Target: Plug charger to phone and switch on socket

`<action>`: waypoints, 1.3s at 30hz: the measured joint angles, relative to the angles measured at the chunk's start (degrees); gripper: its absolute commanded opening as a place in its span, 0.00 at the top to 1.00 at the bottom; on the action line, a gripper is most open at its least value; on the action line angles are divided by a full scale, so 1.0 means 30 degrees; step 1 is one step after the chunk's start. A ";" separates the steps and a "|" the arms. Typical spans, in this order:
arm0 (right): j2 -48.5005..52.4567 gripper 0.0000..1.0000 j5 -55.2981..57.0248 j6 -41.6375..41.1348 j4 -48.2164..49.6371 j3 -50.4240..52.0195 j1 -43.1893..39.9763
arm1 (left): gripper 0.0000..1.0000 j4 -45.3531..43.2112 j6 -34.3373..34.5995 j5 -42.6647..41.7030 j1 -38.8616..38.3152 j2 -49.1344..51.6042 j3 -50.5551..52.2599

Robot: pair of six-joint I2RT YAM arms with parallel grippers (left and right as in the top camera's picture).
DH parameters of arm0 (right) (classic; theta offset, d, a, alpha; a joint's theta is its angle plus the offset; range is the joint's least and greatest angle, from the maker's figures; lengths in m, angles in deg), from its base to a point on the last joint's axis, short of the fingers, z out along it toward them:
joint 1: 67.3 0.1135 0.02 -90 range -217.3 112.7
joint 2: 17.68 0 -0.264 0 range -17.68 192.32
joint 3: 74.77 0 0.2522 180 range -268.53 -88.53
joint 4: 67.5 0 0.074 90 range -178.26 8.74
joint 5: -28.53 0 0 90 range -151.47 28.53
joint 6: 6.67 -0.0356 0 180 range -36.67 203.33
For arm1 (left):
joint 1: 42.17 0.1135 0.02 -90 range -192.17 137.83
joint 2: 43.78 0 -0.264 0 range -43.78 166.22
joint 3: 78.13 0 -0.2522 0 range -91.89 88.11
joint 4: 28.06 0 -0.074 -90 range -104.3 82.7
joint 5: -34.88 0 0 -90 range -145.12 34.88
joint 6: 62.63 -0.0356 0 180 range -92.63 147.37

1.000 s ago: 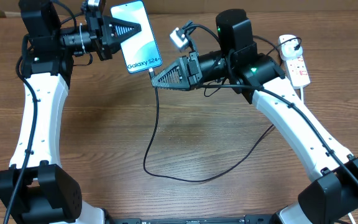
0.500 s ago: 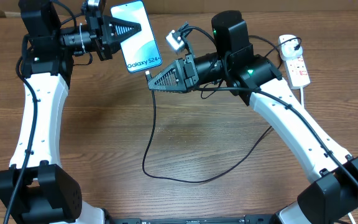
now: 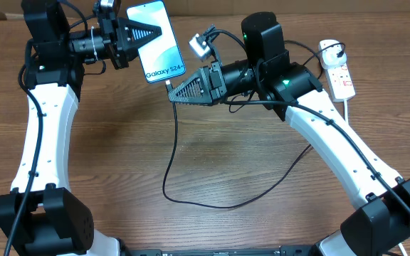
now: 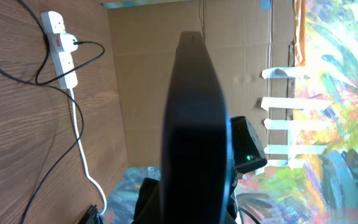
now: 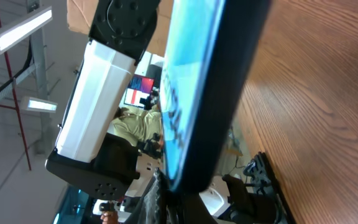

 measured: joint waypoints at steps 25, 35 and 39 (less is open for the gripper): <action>0.0000 0.96 0.0342 -0.0044 0.0131 0.0000 0.0000 | 0.96 0.0000 0.0000 -0.0015 0.0000 0.0000 0.0000; 0.0000 0.96 0.0430 -0.0044 0.0131 0.0000 0.0000 | 0.96 0.0000 0.0000 -0.0007 0.0000 0.0000 0.0000; 0.0000 0.96 0.0415 -0.0313 0.0364 0.0000 0.0000 | 0.96 -0.0007 0.0000 0.0000 0.0000 0.0000 0.0000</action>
